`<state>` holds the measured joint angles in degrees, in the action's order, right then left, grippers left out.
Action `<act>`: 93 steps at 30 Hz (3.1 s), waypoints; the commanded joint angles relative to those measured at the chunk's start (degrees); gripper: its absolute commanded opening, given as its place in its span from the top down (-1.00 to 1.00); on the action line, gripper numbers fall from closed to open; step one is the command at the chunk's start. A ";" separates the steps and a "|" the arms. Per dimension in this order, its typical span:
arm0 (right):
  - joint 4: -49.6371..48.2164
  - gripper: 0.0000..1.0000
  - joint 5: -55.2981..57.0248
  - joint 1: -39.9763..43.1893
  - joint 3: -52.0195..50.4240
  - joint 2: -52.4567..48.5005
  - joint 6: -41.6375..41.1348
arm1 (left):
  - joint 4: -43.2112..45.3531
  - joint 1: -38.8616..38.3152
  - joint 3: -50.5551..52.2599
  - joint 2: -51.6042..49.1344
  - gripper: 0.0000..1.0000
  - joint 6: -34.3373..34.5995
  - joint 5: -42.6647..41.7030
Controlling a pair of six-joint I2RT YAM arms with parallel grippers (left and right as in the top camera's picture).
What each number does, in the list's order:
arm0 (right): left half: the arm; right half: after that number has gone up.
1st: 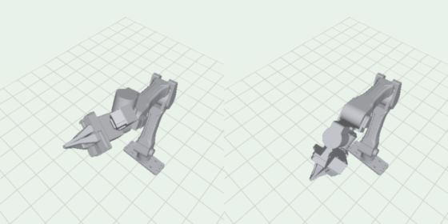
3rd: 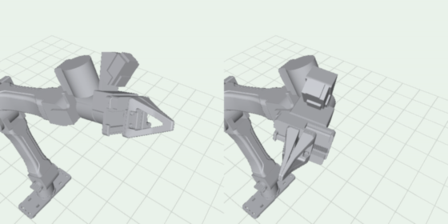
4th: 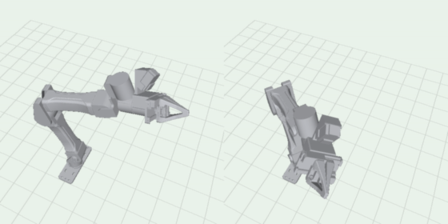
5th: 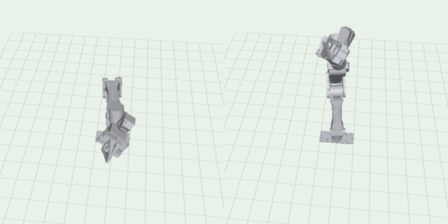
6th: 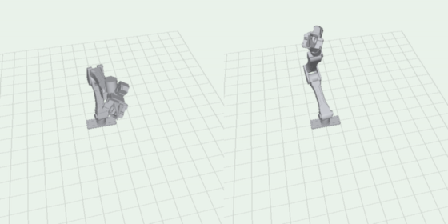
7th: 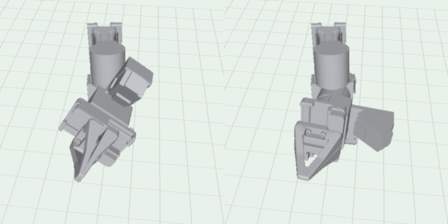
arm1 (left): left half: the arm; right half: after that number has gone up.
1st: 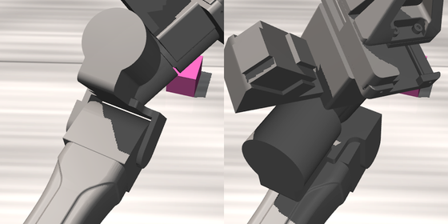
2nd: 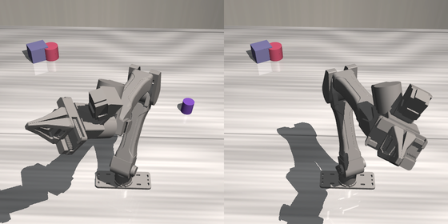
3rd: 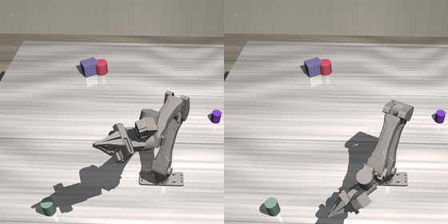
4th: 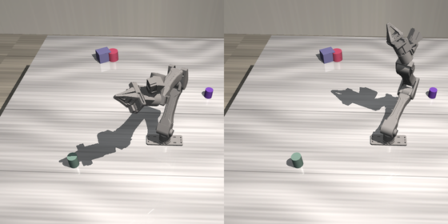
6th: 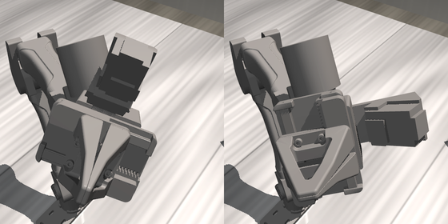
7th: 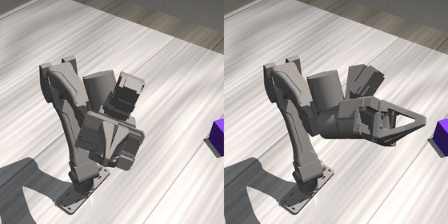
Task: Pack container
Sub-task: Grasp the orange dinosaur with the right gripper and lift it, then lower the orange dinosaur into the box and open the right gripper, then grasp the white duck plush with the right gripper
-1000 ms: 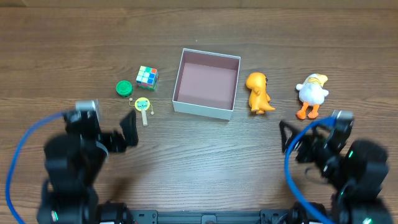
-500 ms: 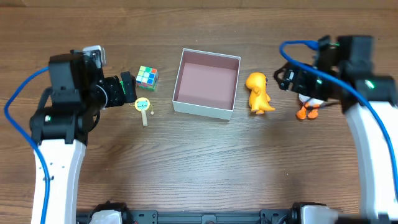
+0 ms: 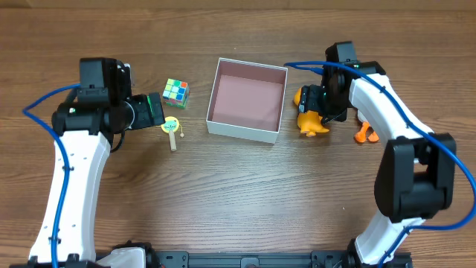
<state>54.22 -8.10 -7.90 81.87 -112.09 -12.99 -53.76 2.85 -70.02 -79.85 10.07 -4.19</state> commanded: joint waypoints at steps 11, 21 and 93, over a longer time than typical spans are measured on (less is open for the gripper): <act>2.67 0.64 3.80 -0.57 2.78 5.31 -1.77 | 0.02 -0.26 -1.25 -7.02 -1.00 -1.09 0.57; 2.58 0.92 0.35 -12.00 6.78 21.57 -13.68 | 2.10 -0.26 -1.29 -7.93 -1.00 -1.03 -0.33; -3.63 -0.47 8.33 19.76 -2.91 2.86 -9.25 | 3.87 -0.26 -1.29 -7.89 -1.00 -1.07 -0.24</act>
<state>51.27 0.54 12.75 79.26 -107.66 -22.39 -49.95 2.85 -70.02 -87.61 10.07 -4.05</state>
